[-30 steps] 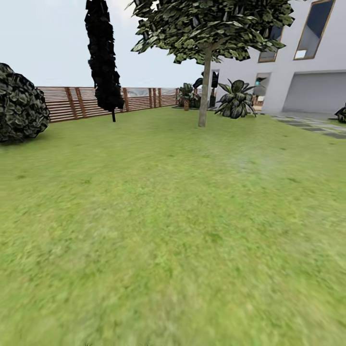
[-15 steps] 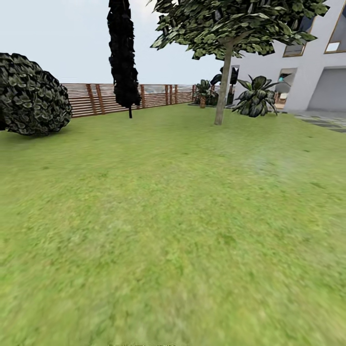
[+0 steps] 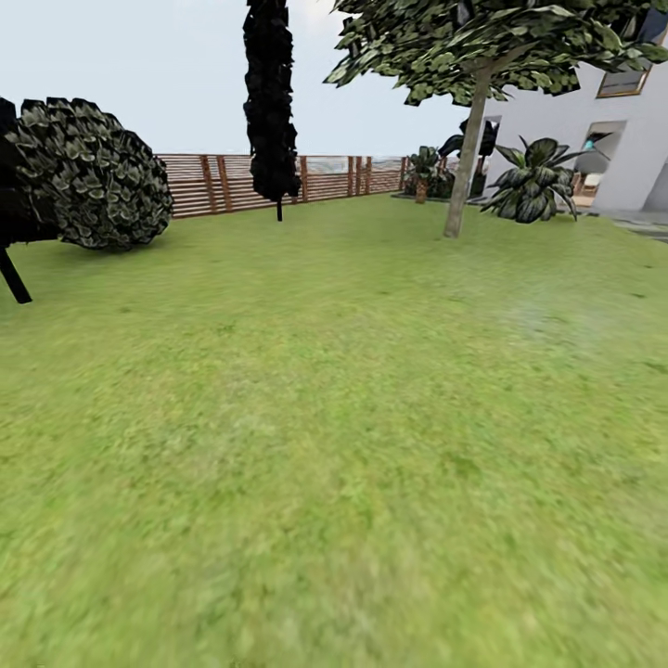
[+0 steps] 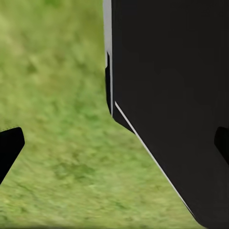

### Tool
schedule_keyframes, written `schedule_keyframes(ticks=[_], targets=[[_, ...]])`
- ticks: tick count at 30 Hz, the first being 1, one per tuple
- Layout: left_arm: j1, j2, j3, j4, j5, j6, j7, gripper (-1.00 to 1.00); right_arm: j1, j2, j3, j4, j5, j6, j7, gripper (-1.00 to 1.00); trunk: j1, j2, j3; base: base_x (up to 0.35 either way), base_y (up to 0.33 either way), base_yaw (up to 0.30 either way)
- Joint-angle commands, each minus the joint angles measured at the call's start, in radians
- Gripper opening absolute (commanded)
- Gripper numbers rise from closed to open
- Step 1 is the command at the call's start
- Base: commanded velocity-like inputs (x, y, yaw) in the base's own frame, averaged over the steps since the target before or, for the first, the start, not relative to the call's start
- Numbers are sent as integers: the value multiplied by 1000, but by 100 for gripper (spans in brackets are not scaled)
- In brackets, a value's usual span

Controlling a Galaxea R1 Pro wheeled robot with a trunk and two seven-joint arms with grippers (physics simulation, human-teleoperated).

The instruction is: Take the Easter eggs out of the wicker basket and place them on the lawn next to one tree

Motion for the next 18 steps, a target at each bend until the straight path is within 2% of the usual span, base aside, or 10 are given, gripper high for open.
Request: schedule_keyframes(ticks=[1, 18], targets=[[0, 0, 0, 0, 0, 0, 0, 100, 0, 0, 0, 1, 0, -3, 0, 100, 0, 0, -2, 0, 0, 197], [0, 0, 0, 1, 0, 0, 0, 100, 0, 0, 0, 0, 0, -3, 1, 100, 0, 0, -22, 0, 0, 197]])
